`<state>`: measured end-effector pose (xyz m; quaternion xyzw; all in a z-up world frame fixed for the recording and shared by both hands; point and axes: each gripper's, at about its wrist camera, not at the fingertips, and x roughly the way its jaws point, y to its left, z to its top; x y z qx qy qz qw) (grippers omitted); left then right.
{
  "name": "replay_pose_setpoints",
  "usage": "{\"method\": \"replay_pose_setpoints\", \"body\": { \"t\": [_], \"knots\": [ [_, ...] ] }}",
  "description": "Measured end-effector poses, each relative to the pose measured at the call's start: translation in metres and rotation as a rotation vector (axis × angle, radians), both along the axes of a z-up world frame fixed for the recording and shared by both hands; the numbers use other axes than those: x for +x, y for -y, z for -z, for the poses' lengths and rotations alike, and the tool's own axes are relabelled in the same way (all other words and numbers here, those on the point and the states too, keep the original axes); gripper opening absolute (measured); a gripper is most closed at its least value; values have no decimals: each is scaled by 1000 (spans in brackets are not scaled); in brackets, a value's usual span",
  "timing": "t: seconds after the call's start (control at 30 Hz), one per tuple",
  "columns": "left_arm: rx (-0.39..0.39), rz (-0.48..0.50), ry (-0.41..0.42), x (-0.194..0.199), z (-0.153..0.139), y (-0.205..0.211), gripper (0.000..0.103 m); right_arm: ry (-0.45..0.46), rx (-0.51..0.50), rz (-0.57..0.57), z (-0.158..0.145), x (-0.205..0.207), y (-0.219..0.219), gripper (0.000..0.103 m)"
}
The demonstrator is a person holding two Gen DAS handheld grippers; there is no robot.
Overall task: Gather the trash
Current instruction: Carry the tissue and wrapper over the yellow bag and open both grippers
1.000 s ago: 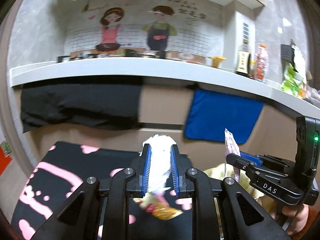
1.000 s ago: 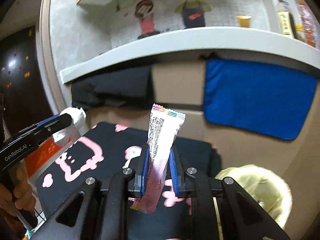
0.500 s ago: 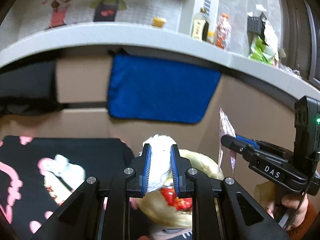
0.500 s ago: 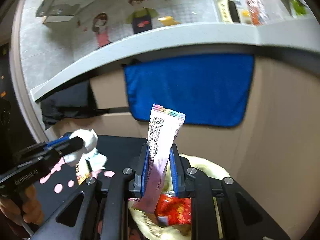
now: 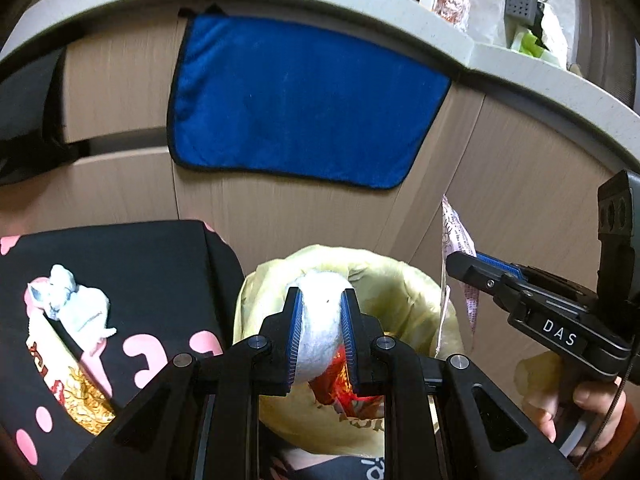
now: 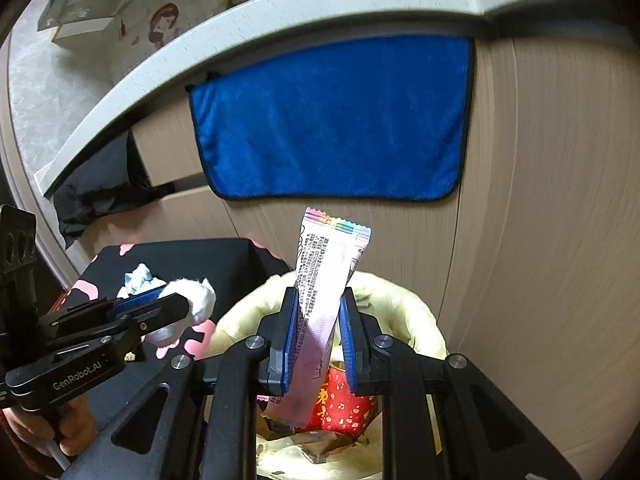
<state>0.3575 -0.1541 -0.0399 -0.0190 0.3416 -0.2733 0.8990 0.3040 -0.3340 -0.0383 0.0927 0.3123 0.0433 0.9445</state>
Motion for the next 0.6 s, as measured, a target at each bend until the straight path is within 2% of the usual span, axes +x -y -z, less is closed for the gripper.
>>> {"method": "replay_pose_setpoints", "body": {
  "t": [0.23, 0.37, 0.4, 0.47, 0.57, 0.6],
  "knots": [
    [0, 17, -50, 14, 18, 4, 19, -28, -11, 13, 12, 5, 5, 18],
    [-39, 40, -77, 23, 25, 3, 20, -51, -12, 14, 19, 10, 5, 18],
    [-55, 50, -91, 25, 26, 2, 24, -55, -11, 17, 21, 11, 6, 18],
    [-89, 90, -141, 30, 28, 2, 43, -64, -12, 24, 24, 11, 8, 18],
    [-112, 74, -153, 34, 25, -6, 50, -70, -1, 40, 31, 11, 13, 24],
    [-112, 56, -146, 34, 23, -9, 50, -71, 7, 38, 33, 11, 14, 30]
  ]
}}
